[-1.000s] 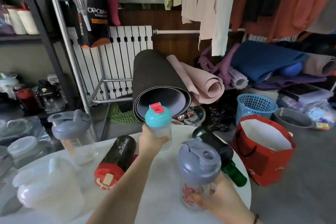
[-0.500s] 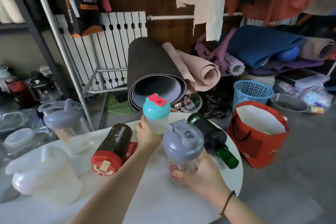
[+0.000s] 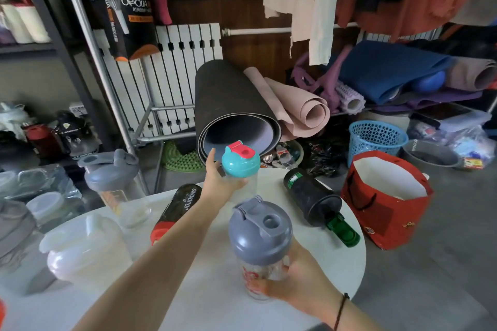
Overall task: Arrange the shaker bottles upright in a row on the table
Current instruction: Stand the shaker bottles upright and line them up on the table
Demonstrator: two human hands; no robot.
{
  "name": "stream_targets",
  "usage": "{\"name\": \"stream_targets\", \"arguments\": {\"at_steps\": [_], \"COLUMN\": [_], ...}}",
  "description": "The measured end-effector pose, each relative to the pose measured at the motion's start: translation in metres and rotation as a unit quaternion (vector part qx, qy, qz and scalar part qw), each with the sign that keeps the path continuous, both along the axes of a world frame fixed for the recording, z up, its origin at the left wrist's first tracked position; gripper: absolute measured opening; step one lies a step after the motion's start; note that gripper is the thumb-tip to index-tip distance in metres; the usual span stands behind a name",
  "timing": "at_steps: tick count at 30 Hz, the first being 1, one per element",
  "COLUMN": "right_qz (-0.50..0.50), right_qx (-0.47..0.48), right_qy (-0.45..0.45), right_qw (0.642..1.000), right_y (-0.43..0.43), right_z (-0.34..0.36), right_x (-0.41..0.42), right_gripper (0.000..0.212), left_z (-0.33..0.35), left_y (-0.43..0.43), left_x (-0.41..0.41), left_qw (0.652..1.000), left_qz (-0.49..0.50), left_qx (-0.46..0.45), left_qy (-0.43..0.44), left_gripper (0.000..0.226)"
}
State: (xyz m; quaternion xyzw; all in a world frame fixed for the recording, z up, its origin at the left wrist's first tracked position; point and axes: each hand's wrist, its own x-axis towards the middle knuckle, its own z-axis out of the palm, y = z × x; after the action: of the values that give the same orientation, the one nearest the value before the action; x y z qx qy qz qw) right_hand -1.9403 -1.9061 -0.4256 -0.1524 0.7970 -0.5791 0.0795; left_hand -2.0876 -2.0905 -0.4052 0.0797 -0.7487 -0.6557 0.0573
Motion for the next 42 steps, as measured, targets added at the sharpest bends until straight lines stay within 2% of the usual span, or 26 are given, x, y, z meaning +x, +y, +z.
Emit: {"name": "stream_targets", "arguments": {"at_steps": [4,6,9,11,13,15,16,17,18,19,21,23,24,26,27,28,29,32,37,40,42], "right_qz": [0.003,0.011,0.050,0.107,0.157,0.145,0.112,0.060,0.007,-0.034,-0.050,0.008,0.043,0.125,0.174,0.212,0.233,0.245,0.260,0.238,0.208], "right_qx": [0.004,-0.007,-0.043,-0.029,-0.011,0.010,0.025,0.033,0.061,0.117,0.249,0.375,0.476,0.640,0.675,0.687,0.684,0.667,0.662,0.636,0.585], "right_qy": [0.003,0.004,-0.014,-0.014,-0.009,0.000,0.009,0.025,0.060,0.118,0.265,0.290,0.290,0.299,0.313,0.317,0.314,0.296,0.256,0.244,0.247], "right_qw": [1.000,1.000,0.998,0.994,0.987,0.989,0.993,0.997,0.996,0.986,0.930,0.881,0.829,0.697,0.645,0.619,0.615,0.639,0.655,0.692,0.744], "right_y": [0.001,0.002,0.005,0.011,0.023,0.040,0.051,0.060,0.068,0.077,0.096,0.111,0.114,0.112,0.110,0.109,0.107,0.105,0.106,0.106,0.107], "right_z": [-0.004,-0.007,-0.008,-0.004,0.001,0.011,0.018,0.028,0.036,0.045,0.059,0.070,0.072,0.071,0.068,0.063,0.057,0.051,0.047,0.038,0.033], "right_x": [-0.001,-0.002,-0.005,-0.006,-0.008,-0.022,-0.031,-0.044,-0.058,-0.074,-0.108,-0.133,-0.145,-0.163,-0.169,-0.172,-0.175,-0.186,-0.202,-0.207,-0.209], "right_gripper": [0.081,0.081,0.086,0.095,0.110,0.122,0.116,0.093,0.060,0.036,0.029,0.054,0.069,0.090,0.095,0.098,0.100,0.101,0.103,0.104,0.104], "left_z": [0.002,0.003,0.011,0.016,0.020,0.022,0.021,0.021,0.020,0.020,0.020,0.020,0.020,0.017,0.015,0.013,0.011,0.009,0.011,0.005,0.001], "left_y": [-0.011,-0.014,-0.017,-0.019,-0.020,-0.018,-0.017,-0.015,-0.012,-0.010,-0.004,0.002,0.004,0.008,0.009,0.011,0.011,0.012,0.006,0.004,0.001], "left_x": [-0.005,-0.008,-0.013,-0.017,-0.021,-0.022,-0.023,-0.023,-0.022,-0.021,-0.021,-0.020,-0.020,-0.021,-0.021,-0.021,-0.021,-0.025,-0.028,-0.029,-0.030], "left_qw": [0.998,0.995,0.989,0.981,0.978,0.974,0.972,0.970,0.969,0.967,0.964,0.963,0.963,0.965,0.966,0.966,0.965,0.966,0.990,0.992,0.992], "left_qz": [-0.053,-0.080,-0.078,-0.062,-0.052,-0.040,-0.032,-0.024,-0.017,-0.009,0.009,0.035,0.051,0.083,0.098,0.110,0.119,0.123,0.064,0.037,0.025], "left_qx": [-0.030,-0.038,-0.115,-0.178,-0.200,-0.222,-0.232,-0.241,-0.247,-0.253,-0.265,-0.267,-0.263,-0.250,-0.239,-0.232,-0.231,-0.223,-0.125,-0.118,-0.122], "left_qy": [0.034,0.051,0.054,0.040,0.014,0.003,0.002,0.001,-0.001,-0.002,0.010,0.022,0.025,0.021,0.018,0.018,0.020,0.031,0.001,-0.005,-0.003], "left_gripper": [0.117,0.111,0.100,0.107,0.122,0.129,0.129,0.127,0.124,0.119,0.102,0.089,0.089,0.094,0.098,0.100,0.101,0.100,0.091,0.097,0.111]}}
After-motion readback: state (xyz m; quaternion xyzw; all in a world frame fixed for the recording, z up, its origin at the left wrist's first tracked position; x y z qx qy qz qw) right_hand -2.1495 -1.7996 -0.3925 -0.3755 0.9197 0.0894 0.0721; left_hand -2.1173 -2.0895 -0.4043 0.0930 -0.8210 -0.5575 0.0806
